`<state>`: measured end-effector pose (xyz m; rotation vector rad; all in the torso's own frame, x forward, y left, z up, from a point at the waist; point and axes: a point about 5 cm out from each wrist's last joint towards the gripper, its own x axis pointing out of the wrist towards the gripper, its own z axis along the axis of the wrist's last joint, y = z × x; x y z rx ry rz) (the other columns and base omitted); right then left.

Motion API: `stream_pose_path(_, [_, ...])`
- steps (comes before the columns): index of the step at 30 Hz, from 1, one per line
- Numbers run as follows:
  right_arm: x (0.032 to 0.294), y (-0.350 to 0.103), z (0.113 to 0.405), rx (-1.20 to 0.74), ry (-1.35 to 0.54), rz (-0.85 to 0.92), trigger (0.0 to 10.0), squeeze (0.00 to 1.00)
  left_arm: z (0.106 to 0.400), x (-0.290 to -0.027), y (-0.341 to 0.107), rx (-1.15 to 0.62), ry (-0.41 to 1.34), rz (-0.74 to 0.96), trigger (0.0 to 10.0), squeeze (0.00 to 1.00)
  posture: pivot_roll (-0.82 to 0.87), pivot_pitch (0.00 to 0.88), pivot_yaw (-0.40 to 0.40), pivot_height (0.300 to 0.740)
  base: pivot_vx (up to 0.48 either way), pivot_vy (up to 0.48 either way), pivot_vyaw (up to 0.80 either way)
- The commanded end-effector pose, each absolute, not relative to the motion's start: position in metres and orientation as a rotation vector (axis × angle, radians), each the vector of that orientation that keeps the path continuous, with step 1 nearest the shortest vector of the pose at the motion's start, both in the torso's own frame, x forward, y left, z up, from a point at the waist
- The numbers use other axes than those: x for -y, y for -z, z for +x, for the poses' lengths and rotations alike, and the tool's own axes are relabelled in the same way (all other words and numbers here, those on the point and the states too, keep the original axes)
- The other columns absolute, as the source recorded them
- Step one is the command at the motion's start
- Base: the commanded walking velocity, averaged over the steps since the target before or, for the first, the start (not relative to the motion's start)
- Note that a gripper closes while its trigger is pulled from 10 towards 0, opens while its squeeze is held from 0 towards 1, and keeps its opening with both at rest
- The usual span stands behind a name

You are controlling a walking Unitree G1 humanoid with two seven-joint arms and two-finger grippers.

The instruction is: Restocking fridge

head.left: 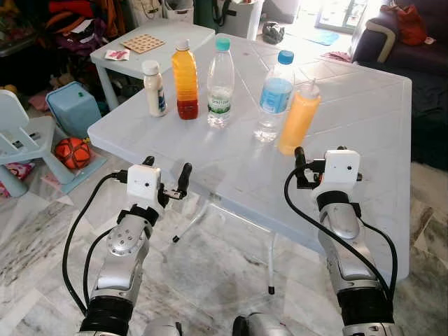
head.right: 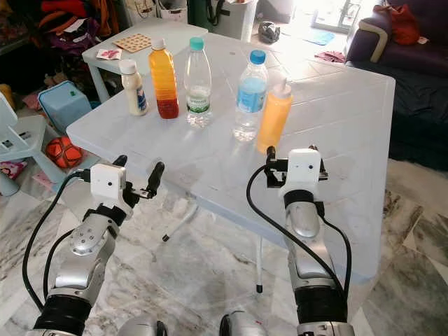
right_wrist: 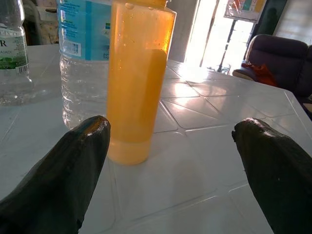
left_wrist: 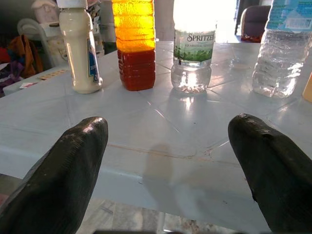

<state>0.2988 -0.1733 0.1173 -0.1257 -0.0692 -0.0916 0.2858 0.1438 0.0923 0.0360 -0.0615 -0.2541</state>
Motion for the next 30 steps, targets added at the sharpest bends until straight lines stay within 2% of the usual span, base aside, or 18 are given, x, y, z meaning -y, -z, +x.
stream_pose_path(1, [0.177,-0.122,0.3,0.073,0.129,-0.103,10.0,0.0,0.292,-0.159,-0.095,0.055,0.144,0.079,10.0,0.0,0.01,0.026,-0.005,0.74,0.0,0.0,0.0])
stream_pose_path(14, [0.175,-0.122,0.3,0.075,0.12,-0.095,10.0,0.0,0.292,-0.159,-0.094,0.052,0.145,0.081,10.0,0.0,0.02,0.026,-0.006,0.74,0.0,0.0,0.0])
stream_pose_path(15, [0.177,-0.136,0.311,0.12,0.145,-0.111,10.0,0.0,0.291,-0.154,-0.098,0.062,0.163,0.091,10.0,0.0,0.02,0.072,0.007,0.74,0.0,0.0,0.0])
stream_pose_path(17, [0.181,-0.159,0.328,0.195,0.187,-0.138,10.0,0.0,0.29,-0.145,-0.104,0.081,0.19,0.104,10.0,0.0,0.02,0.074,0.014,0.74,0.0,0.0,0.0])
stream_pose_path(19, [0.182,-0.16,0.328,0.199,0.189,-0.141,10.0,0.0,0.291,-0.145,-0.105,0.082,0.192,0.105,10.0,0.0,0.03,0.075,0.015,0.74,0.0,0.0,0.0])
stream_pose_path(30, [0.172,-0.155,0.33,0.205,0.16,-0.155,10.0,0.0,0.289,-0.158,-0.108,0.071,0.188,0.141,10.0,0.0,0.06,0.09,0.043,0.74,0.0,0.0,0.0])
